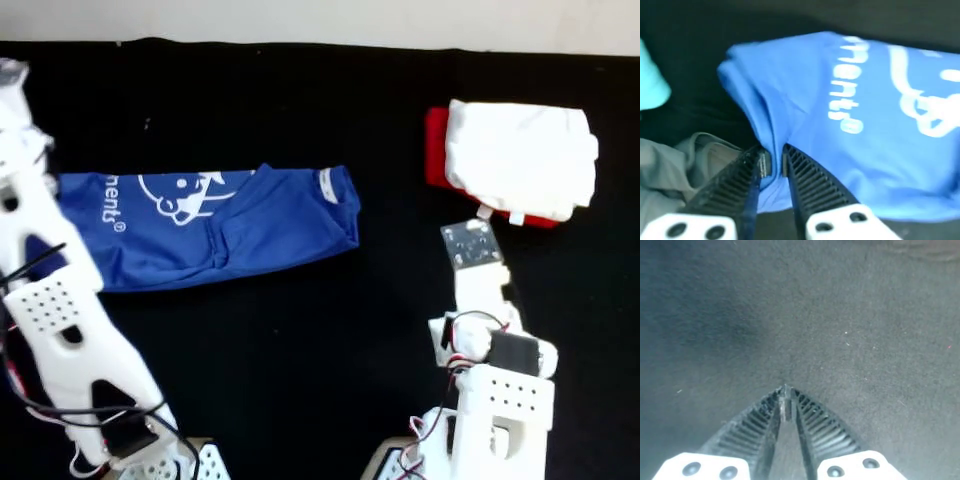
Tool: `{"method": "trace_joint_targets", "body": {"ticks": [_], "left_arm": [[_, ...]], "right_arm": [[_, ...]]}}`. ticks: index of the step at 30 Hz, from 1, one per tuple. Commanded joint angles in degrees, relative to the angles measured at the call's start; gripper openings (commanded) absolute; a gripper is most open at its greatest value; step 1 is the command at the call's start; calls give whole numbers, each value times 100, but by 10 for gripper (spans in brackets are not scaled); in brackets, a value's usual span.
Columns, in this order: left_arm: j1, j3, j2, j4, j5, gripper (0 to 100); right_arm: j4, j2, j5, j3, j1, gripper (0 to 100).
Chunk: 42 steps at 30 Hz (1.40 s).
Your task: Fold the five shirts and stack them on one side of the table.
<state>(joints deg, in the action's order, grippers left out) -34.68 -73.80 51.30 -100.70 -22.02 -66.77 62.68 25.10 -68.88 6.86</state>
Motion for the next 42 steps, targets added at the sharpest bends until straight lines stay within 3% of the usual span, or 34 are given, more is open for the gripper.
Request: {"method": "trace_joint_targets", "body": {"ticks": [1, 5, 9, 16, 24, 33, 39, 42], "left_arm": [[831, 1262, -1771, -62, 141, 9], [1965, 2519, -2993, -35, 211, 9], [3020, 2800, -3495, -9, 554, 9], [4189, 2809, -2976, 782, 563, 9], [5297, 2800, -2018, 1609, 563, 9], [5552, 2800, -1086, 2497, 571, 15], [5499, 2448, -1068, 2541, 580, 175], [5226, 1736, -1068, 2163, 580, 195]], "right_arm": [[514, 57, 79, -426, 101, 5], [892, 57, 79, -954, 101, 5], [1429, 66, 70, -1481, 101, 5], [2369, 66, 70, -2695, 101, 5], [2431, 66, 70, -2703, 163, 5], [2431, 66, 70, -2703, 171, 5], [2431, 66, 70, -2703, 171, 5], [2431, 66, 70, -2703, 171, 5]]}}
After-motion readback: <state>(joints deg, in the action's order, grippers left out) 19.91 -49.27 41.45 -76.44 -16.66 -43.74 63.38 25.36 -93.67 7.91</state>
